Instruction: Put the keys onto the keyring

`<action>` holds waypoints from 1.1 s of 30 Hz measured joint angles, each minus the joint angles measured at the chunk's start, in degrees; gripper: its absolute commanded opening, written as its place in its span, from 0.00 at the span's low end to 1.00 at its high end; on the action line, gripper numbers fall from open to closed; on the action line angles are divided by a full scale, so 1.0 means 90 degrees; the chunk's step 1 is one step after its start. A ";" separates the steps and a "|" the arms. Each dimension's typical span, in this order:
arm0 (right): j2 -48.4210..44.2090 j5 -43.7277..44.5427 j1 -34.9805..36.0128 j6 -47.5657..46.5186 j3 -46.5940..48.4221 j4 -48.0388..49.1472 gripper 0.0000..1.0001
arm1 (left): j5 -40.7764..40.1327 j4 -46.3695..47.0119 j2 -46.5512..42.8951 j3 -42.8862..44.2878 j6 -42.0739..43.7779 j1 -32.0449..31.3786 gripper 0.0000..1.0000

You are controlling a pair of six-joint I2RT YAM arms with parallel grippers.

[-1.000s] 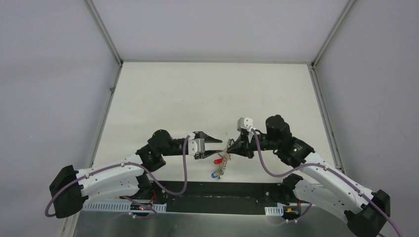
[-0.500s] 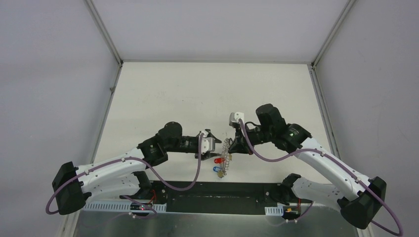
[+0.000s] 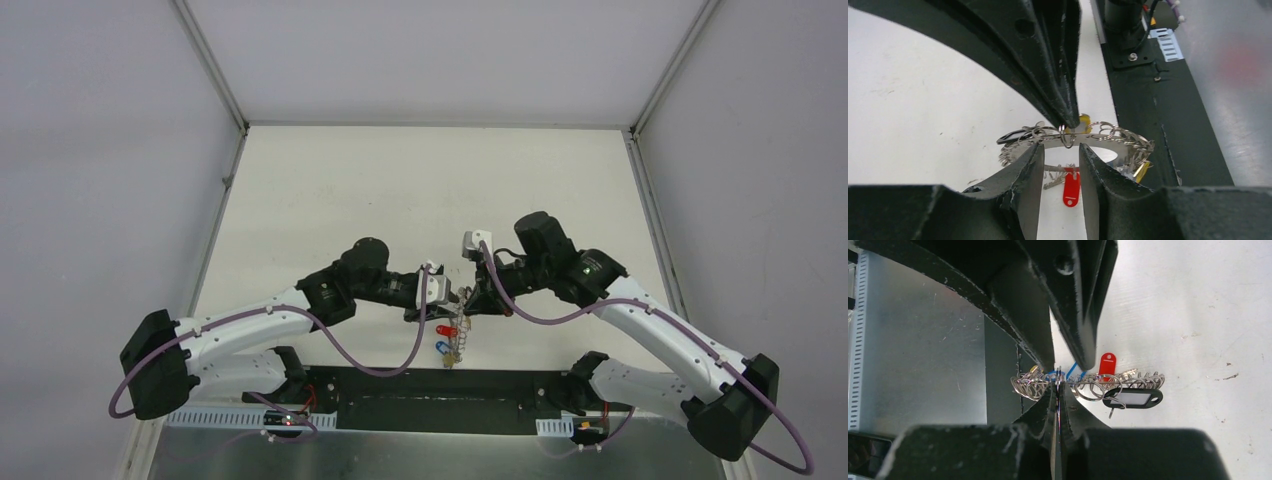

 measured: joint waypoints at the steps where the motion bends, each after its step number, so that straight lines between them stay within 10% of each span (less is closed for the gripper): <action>1: 0.0012 0.0002 0.0000 0.0002 0.0000 0.0000 0.00 | 0.0085 0.0000 0.0010 0.0000 -0.0022 0.0000 0.31; 15: 0.0041 0.0000 0.0000 0.0012 0.0000 0.0000 0.00 | 0.0457 0.0233 0.0243 0.0012 -0.0345 0.0000 0.26; 24: 0.0051 -0.0032 0.0000 0.0015 0.0000 -0.0063 0.00 | 0.0415 0.0367 0.0403 0.0080 -0.0554 0.0005 0.00; 29: 0.0049 0.0012 0.0000 0.0058 0.0000 -0.0039 0.46 | 0.0267 0.0342 0.0393 0.0080 -0.0561 0.0002 0.00; 33: -0.0068 0.0029 0.0000 0.0131 -0.0002 0.0189 0.57 | 0.0051 0.0291 0.0347 0.0070 -0.0576 0.0000 0.00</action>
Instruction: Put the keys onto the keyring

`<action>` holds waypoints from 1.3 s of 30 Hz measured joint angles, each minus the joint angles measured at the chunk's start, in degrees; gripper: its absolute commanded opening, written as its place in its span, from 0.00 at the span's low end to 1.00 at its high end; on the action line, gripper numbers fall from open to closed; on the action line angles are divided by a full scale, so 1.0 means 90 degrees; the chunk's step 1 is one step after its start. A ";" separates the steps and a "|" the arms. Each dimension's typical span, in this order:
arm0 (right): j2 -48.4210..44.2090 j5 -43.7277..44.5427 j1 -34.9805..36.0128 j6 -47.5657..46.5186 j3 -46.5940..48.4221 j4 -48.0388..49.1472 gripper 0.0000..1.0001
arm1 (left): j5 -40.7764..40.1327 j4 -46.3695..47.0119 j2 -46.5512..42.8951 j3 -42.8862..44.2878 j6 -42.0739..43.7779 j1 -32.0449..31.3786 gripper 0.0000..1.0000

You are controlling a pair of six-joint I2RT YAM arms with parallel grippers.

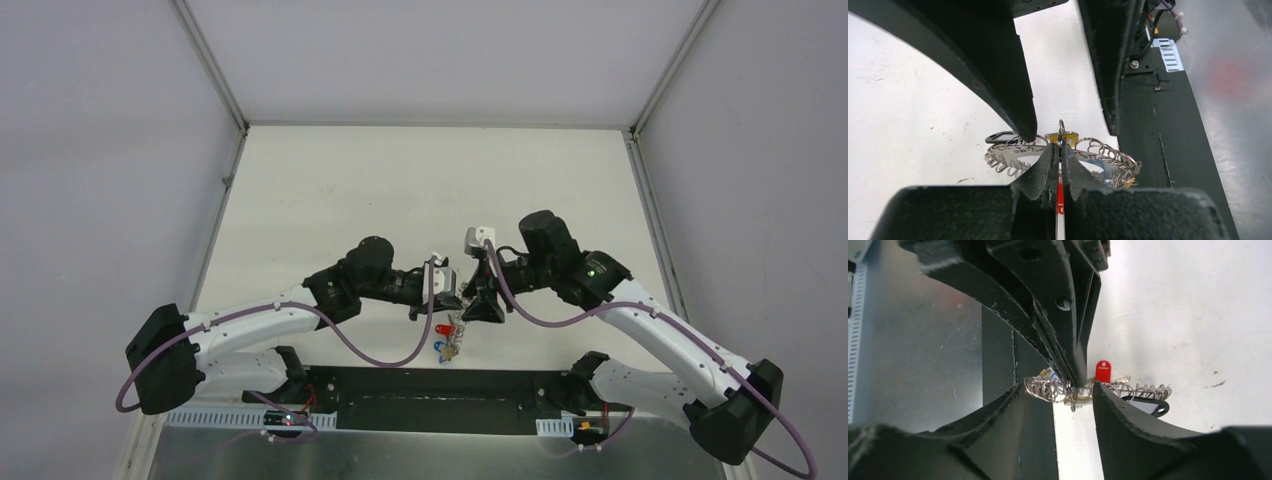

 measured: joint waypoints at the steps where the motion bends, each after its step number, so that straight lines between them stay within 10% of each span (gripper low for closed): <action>1: -0.0034 0.0005 0.0000 -0.0007 -0.0002 0.0053 0.57 | -0.0061 0.0002 -0.0032 -0.0010 -0.0010 0.0000 0.00; 20: -0.1821 0.0260 0.0000 0.0301 -0.1110 0.1923 0.50 | -0.0427 0.2397 -0.0988 -0.1287 -0.0410 0.0000 0.00; 39: -0.1469 -0.0168 0.0000 0.0583 -0.1127 0.2599 0.10 | -0.0231 0.3075 -0.1073 -0.1404 -0.0393 0.0000 0.00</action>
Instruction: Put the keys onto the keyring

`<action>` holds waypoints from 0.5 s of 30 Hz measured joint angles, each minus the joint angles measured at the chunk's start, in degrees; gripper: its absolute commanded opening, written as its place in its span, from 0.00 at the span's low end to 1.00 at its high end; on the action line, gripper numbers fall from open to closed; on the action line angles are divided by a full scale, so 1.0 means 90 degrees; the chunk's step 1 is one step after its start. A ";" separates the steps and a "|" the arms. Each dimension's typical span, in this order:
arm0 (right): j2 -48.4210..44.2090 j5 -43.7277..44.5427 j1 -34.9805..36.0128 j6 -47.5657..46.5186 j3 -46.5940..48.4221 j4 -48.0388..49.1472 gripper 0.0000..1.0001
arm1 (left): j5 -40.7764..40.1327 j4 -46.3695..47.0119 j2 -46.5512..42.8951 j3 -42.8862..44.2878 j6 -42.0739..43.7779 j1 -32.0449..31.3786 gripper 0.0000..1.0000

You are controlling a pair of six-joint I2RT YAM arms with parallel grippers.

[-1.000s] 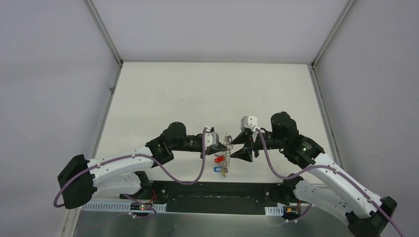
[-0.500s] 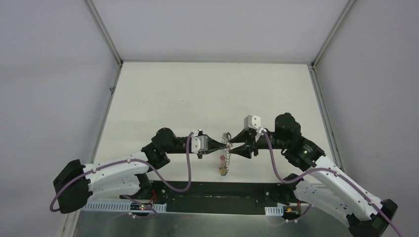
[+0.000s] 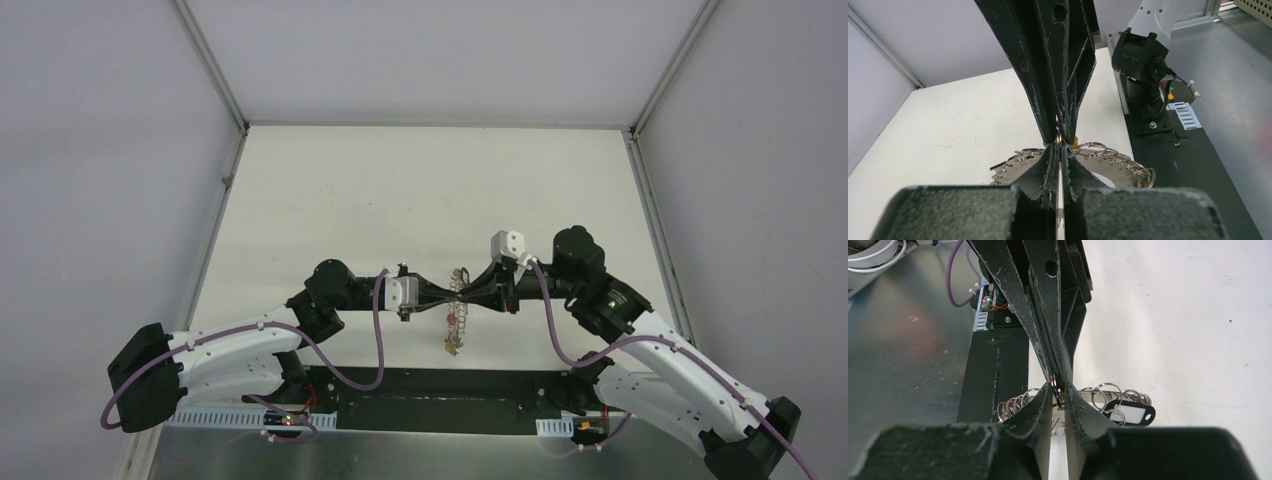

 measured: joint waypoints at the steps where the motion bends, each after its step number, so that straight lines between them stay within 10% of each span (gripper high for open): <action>1: -0.0007 0.0000 0.0000 0.0002 -0.0015 0.0019 0.03 | 0.0000 0.0002 0.0000 -0.0002 0.0000 0.0000 0.00; 9: -0.0085 -0.0078 0.0000 -0.0056 -0.0100 0.0061 0.00 | 0.0007 0.0002 0.0000 -0.0017 -0.0002 0.0000 0.02; 15: -0.0017 -0.0117 0.0000 -0.0172 -0.0080 -0.0185 0.00 | -0.0012 -0.0318 -0.0148 -0.0017 0.0185 0.0000 0.32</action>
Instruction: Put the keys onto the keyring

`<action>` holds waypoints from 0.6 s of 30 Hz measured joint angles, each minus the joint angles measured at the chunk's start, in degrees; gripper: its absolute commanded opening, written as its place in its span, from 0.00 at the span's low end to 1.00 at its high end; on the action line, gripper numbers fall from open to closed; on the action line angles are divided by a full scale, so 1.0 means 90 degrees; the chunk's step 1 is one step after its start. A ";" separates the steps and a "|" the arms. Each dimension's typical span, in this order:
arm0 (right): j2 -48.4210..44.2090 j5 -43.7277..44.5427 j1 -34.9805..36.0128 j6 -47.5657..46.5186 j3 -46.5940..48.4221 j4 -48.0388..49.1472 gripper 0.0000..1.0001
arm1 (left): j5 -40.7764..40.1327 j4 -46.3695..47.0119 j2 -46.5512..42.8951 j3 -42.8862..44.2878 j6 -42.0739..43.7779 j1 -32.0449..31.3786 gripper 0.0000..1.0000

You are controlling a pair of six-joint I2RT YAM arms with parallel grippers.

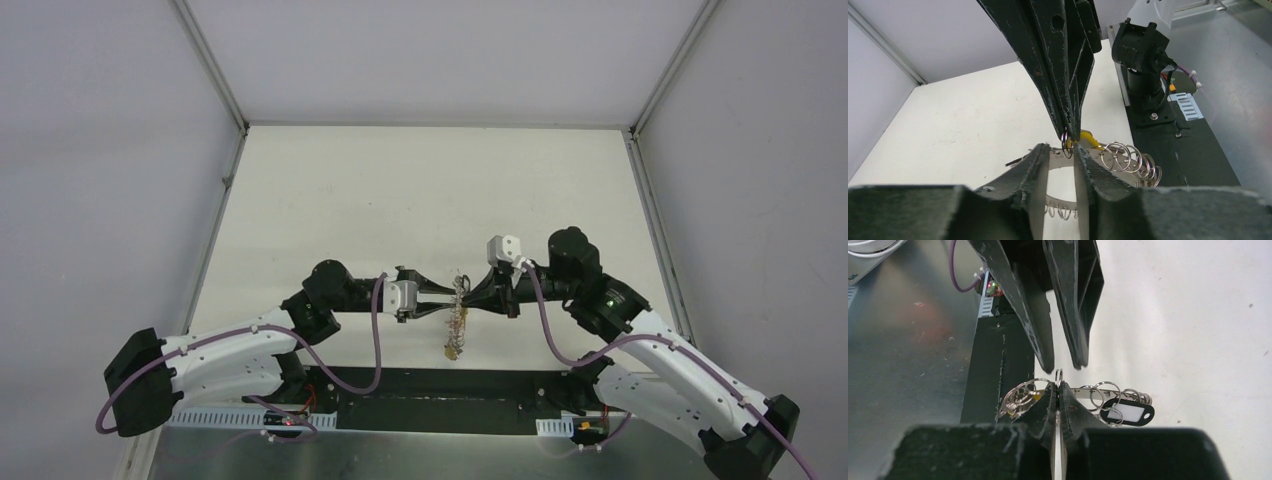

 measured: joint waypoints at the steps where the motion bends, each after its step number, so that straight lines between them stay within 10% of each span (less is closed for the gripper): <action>1: 0.0044 0.0010 0.0000 -0.0036 0.0027 -0.0143 0.00 | -0.0022 -0.0129 -0.0083 0.0002 0.0085 0.0000 0.35; 18: 0.1404 0.0311 0.0000 -0.0767 0.1637 -0.2871 0.00 | -0.0172 -0.3177 0.0182 0.1256 0.1064 0.0000 0.40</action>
